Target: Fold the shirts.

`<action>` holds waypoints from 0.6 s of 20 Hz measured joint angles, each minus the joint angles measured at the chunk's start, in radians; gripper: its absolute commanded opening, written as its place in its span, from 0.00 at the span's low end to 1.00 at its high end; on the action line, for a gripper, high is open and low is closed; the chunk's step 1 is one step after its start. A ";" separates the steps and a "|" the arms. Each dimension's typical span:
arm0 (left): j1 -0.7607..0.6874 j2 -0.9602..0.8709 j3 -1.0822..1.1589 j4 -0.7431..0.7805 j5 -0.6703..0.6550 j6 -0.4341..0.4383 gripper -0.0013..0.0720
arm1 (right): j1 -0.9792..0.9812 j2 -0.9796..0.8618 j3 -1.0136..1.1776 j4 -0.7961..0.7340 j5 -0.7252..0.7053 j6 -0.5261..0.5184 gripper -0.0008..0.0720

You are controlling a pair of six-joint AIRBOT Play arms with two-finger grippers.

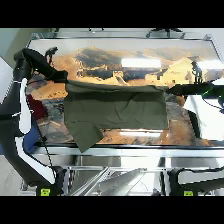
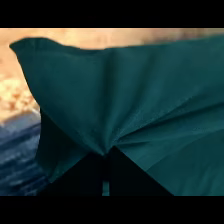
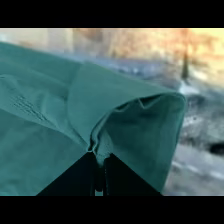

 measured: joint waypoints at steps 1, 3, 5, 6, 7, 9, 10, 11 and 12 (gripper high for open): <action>-0.005 0.001 -0.033 0.023 0.003 -0.002 0.04 | 0.003 -0.013 0.000 -0.019 0.003 0.008 0.06; -0.018 0.002 -0.099 0.069 -0.003 -0.007 0.04 | 0.011 -0.040 0.000 -0.063 0.002 0.027 0.06; -0.028 0.003 -0.148 0.096 -0.024 -0.011 0.04 | 0.021 -0.065 0.000 -0.104 -0.003 0.044 0.06; -0.032 0.003 -0.164 0.108 -0.040 -0.011 0.04 | 0.026 -0.074 0.000 -0.118 -0.007 0.051 0.06; -0.037 0.003 -0.177 0.117 -0.055 -0.012 0.04 | 0.032 -0.080 0.000 -0.127 -0.010 0.054 0.06; -0.043 0.004 -0.191 0.125 -0.088 -0.014 0.04 | 0.046 -0.089 0.000 -0.142 -0.029 0.059 0.06; -0.046 0.004 -0.196 0.126 -0.101 -0.014 0.04 | 0.051 -0.091 0.000 -0.144 -0.038 0.060 0.06; -0.048 0.004 -0.199 0.129 -0.114 -0.014 0.04 | 0.057 -0.094 0.000 -0.149 -0.046 0.060 0.06; -0.050 0.004 -0.201 0.130 -0.124 -0.014 0.04 | 0.060 -0.097 0.000 -0.150 -0.051 0.060 0.06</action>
